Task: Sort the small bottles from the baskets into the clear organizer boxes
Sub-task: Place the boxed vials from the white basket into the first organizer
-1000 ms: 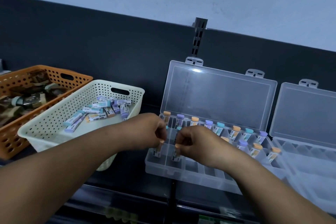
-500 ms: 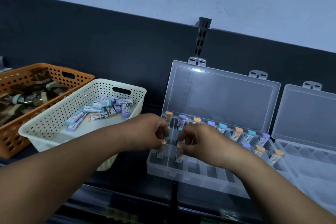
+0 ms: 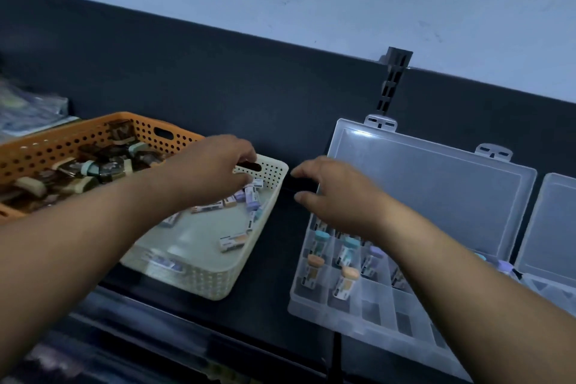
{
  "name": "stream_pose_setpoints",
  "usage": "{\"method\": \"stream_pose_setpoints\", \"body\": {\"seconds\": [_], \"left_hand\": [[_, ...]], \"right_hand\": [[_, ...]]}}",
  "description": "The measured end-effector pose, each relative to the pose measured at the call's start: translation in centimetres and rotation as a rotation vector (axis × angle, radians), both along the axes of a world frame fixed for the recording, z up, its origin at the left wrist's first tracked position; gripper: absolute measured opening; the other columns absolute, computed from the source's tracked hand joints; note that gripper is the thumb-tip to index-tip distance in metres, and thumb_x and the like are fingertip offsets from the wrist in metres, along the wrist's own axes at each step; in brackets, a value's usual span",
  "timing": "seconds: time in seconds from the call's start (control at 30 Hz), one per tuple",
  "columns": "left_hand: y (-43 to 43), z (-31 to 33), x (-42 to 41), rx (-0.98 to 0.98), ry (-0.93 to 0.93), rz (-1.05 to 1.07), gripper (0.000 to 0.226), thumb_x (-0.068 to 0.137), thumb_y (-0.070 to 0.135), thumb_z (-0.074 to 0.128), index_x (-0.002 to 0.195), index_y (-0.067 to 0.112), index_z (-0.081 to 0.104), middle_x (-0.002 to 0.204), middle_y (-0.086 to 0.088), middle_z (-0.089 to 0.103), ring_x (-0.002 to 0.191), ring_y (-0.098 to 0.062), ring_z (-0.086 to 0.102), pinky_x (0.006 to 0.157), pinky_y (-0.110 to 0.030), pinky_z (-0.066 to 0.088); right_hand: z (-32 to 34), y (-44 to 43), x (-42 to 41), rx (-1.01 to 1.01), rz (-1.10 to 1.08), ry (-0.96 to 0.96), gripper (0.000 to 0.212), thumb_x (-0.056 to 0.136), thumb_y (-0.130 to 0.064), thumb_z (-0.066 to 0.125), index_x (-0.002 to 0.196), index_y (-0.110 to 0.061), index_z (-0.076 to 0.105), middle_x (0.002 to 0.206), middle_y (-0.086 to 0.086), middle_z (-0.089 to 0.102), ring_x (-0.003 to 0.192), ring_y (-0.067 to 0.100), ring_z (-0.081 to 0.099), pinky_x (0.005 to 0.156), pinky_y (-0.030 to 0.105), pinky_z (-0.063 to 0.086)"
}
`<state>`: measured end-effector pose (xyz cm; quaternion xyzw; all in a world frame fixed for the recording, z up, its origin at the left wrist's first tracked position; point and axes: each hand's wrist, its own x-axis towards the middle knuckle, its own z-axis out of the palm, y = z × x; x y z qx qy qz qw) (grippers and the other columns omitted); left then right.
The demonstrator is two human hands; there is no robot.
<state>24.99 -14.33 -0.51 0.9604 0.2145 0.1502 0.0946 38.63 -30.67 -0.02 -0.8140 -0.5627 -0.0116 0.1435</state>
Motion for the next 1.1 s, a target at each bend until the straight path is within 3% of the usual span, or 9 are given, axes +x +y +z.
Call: {"method": "stream_pose_setpoints", "body": {"seconds": [0.13, 0.23, 0.4, 0.6, 0.7, 0.77, 0.93, 1.1], "left_hand": [[3.0, -1.1, -1.1, 0.054, 0.146, 0.078, 0.057, 0.09, 0.033, 0.061, 0.142, 0.023, 0.039, 0.143, -0.002, 0.045, 0.127, -0.02, 0.045, 0.101, -0.033, 0.038], [4.5, -2.3, -1.1, 0.015, 0.236, 0.093, 0.061, 0.09, 0.032, 0.061, 0.144, 0.022, 0.035, 0.146, -0.003, 0.042, 0.128, -0.021, 0.045, 0.102, -0.034, 0.039], [6.1, -3.7, 0.1, -0.045, 0.322, 0.091, 0.053, 0.086, 0.03, 0.066, 0.135, 0.02, 0.048, 0.133, -0.004, 0.054, 0.117, -0.022, 0.053, 0.094, -0.033, 0.047], [7.2, -5.1, 1.2, -0.039, 0.419, 0.042, 0.026, 0.085, 0.025, 0.064, 0.11, 0.016, 0.066, 0.106, -0.006, 0.064, 0.095, -0.021, 0.06, 0.08, -0.031, 0.051], [7.3, -5.6, 1.5, -0.037, 0.445, 0.035, 0.017, 0.084, 0.022, 0.064, 0.099, 0.018, 0.068, 0.094, -0.003, 0.065, 0.085, -0.019, 0.06, 0.066, -0.027, 0.044], [7.4, -5.9, 1.5, -0.03, 0.453, 0.029, 0.02, 0.083, 0.02, 0.065, 0.103, 0.018, 0.067, 0.097, -0.003, 0.065, 0.088, -0.019, 0.06, 0.069, -0.027, 0.046], [7.3, -5.9, 1.6, -0.014, 0.473, 0.025, 0.024, 0.086, 0.013, 0.06, 0.11, 0.016, 0.062, 0.105, -0.006, 0.062, 0.094, -0.022, 0.059, 0.081, -0.033, 0.051], [6.8, -5.7, 1.4, 0.007, 0.475, 0.037, 0.022, 0.088, 0.012, 0.055, 0.109, 0.016, 0.062, 0.105, -0.006, 0.062, 0.094, -0.022, 0.058, 0.082, -0.034, 0.051]], "right_hand": [[-0.4, 4.2, -0.2, -0.089, 0.036, -0.033, 0.055, 0.094, -0.028, 0.057, 0.145, -0.021, 0.039, 0.149, 0.0, 0.039, 0.136, 0.019, 0.037, 0.111, 0.032, 0.032], [-0.9, 7.0, -0.2, -0.184, 0.029, -0.028, 0.057, 0.094, -0.027, 0.056, 0.147, -0.019, 0.035, 0.15, 0.003, 0.037, 0.134, 0.024, 0.04, 0.108, 0.038, 0.037], [-2.4, 11.6, 0.2, -0.332, 0.01, -0.055, 0.054, 0.092, -0.03, 0.059, 0.141, -0.018, 0.042, 0.143, 0.006, 0.045, 0.121, 0.026, 0.051, 0.097, 0.037, 0.047], [-3.7, 15.2, 1.0, -0.438, -0.023, -0.1, 0.039, 0.092, -0.027, 0.058, 0.13, -0.018, 0.054, 0.128, 0.005, 0.058, 0.109, 0.024, 0.057, 0.088, 0.033, 0.05], [-4.4, 16.1, 1.4, -0.448, -0.004, -0.108, 0.022, 0.092, -0.024, 0.057, 0.112, -0.017, 0.061, 0.11, 0.004, 0.063, 0.091, 0.02, 0.056, 0.07, 0.028, 0.045], [-4.7, 16.5, 1.7, -0.457, -0.009, -0.111, 0.013, 0.09, -0.022, 0.06, 0.103, -0.02, 0.062, 0.098, 0.0, 0.063, 0.081, 0.016, 0.053, 0.059, 0.026, 0.037], [-5.0, 16.8, 2.1, -0.429, -0.01, -0.096, 0.03, 0.085, -0.024, 0.069, 0.114, -0.021, 0.064, 0.108, 0.002, 0.064, 0.093, 0.02, 0.059, 0.076, 0.029, 0.049], [-5.3, 16.6, 2.5, -0.391, -0.004, -0.089, 0.028, 0.088, -0.02, 0.064, 0.116, -0.02, 0.063, 0.113, 0.002, 0.064, 0.097, 0.022, 0.06, 0.081, 0.032, 0.053]]}}
